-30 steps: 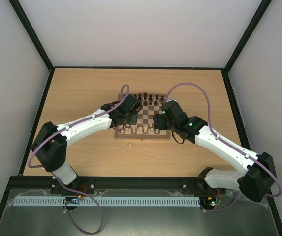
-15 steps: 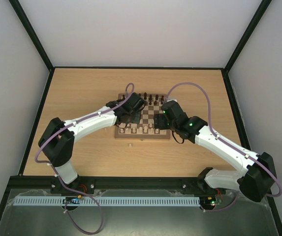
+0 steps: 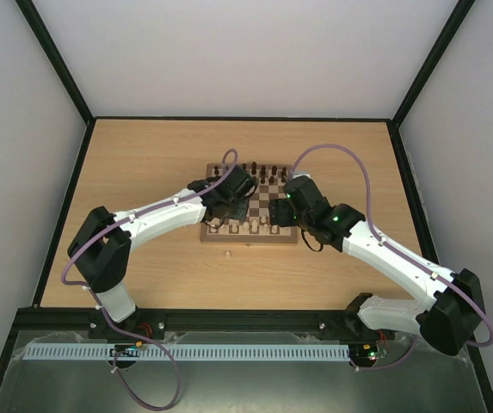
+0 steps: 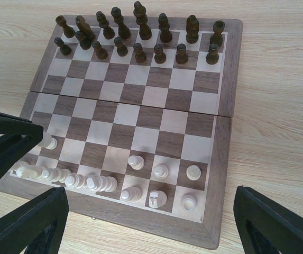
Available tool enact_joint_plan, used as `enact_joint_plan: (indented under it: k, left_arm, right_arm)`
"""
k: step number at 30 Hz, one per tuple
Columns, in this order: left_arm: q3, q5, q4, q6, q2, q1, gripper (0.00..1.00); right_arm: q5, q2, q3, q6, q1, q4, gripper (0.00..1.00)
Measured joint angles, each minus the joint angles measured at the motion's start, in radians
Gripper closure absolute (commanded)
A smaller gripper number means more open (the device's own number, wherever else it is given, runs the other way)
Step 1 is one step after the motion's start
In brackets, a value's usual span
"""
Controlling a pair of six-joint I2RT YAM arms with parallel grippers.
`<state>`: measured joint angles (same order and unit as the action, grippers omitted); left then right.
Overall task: Set up the chess pieces on the board
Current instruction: Place the chess piece on the chessboard.
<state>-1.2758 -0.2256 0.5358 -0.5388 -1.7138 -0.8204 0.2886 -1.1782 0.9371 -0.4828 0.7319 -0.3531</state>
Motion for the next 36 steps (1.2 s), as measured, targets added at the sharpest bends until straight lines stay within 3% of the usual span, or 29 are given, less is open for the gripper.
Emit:
enact_joint_plan:
  k: [36]
  left_arm:
    - [0.06, 0.016, -0.051, 0.002, -0.08, -0.005, 0.96]
  right_arm:
    - [-0.024, -0.002, 0.0, 0.0, -0.002, 0.0, 0.14]
